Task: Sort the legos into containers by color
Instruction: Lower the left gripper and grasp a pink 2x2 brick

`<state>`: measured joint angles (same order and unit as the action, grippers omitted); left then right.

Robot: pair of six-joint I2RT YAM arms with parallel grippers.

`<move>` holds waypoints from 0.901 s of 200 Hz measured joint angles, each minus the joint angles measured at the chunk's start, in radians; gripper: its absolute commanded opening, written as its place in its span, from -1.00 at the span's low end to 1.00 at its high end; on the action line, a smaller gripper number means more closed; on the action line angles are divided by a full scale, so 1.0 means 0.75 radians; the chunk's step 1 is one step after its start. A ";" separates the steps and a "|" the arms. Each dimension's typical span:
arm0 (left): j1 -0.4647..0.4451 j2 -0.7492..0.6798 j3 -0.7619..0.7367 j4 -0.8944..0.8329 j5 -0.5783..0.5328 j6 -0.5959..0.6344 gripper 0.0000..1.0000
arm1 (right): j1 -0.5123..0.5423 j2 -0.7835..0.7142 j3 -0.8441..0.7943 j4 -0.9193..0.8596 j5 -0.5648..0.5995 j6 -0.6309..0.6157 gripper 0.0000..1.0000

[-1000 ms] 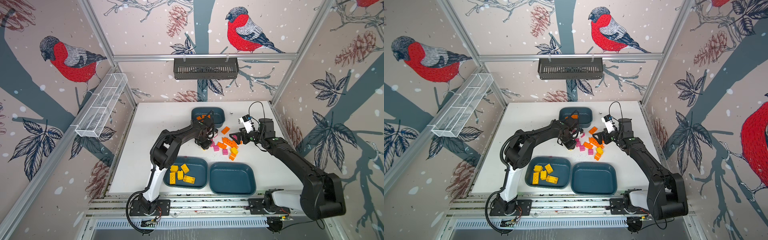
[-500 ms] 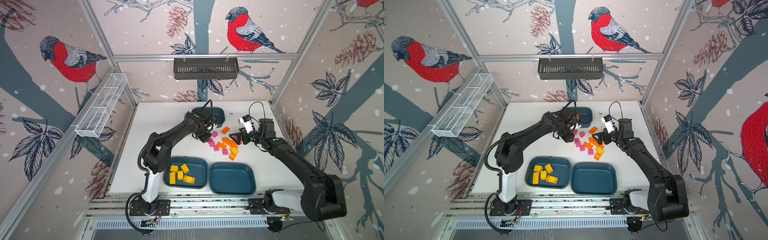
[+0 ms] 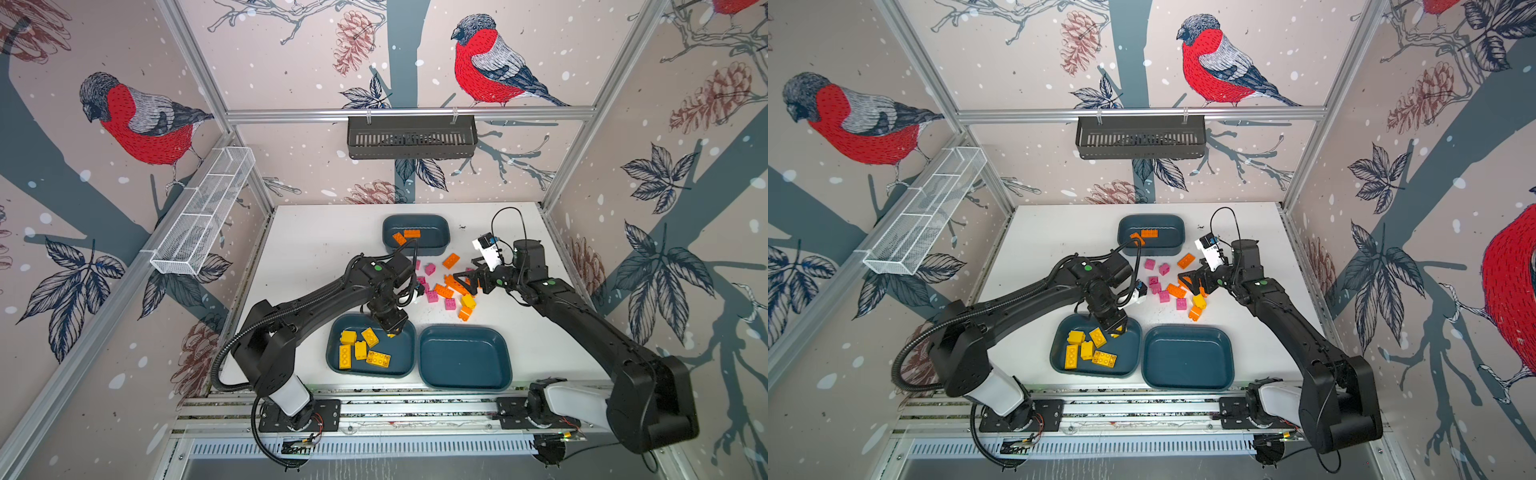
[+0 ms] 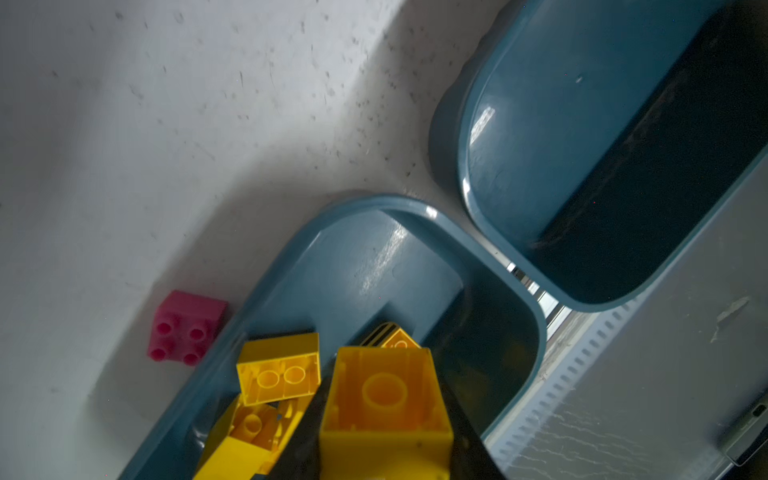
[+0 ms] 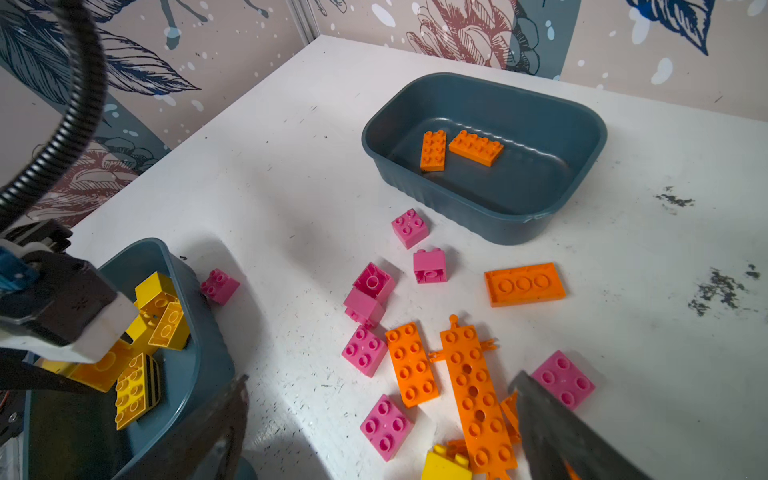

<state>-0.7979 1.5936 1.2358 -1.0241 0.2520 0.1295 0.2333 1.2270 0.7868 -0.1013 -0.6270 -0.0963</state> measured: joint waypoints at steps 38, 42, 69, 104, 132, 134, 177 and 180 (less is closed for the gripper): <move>0.004 0.018 -0.047 0.070 -0.067 -0.038 0.39 | 0.010 -0.022 0.001 -0.015 0.005 -0.022 0.98; 0.006 0.022 -0.052 0.076 -0.067 -0.044 0.42 | 0.010 -0.024 0.001 -0.018 0.007 -0.025 0.98; 0.036 0.001 -0.075 0.103 -0.091 -0.071 0.49 | 0.004 -0.029 0.007 -0.036 0.019 -0.045 0.99; 0.154 -0.065 -0.010 0.138 -0.078 -0.124 0.55 | 0.001 -0.002 0.031 -0.034 0.020 -0.045 0.98; 0.231 -0.078 0.064 0.233 -0.071 -0.202 0.61 | 0.024 0.062 0.071 -0.032 0.009 -0.046 0.98; 0.233 -0.077 0.067 0.238 -0.070 -0.208 0.61 | 0.027 0.068 0.074 -0.032 0.009 -0.047 0.99; 0.250 0.100 0.133 0.480 -0.092 -0.373 0.60 | 0.079 0.167 0.106 -0.036 0.000 -0.050 0.99; 0.250 0.116 0.138 0.495 -0.093 -0.388 0.60 | 0.083 0.172 0.108 -0.036 0.000 -0.050 0.98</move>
<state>-0.6106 1.6806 1.3396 -0.6529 0.1825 -0.1612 0.2955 1.3560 0.8677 -0.1280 -0.6270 -0.1341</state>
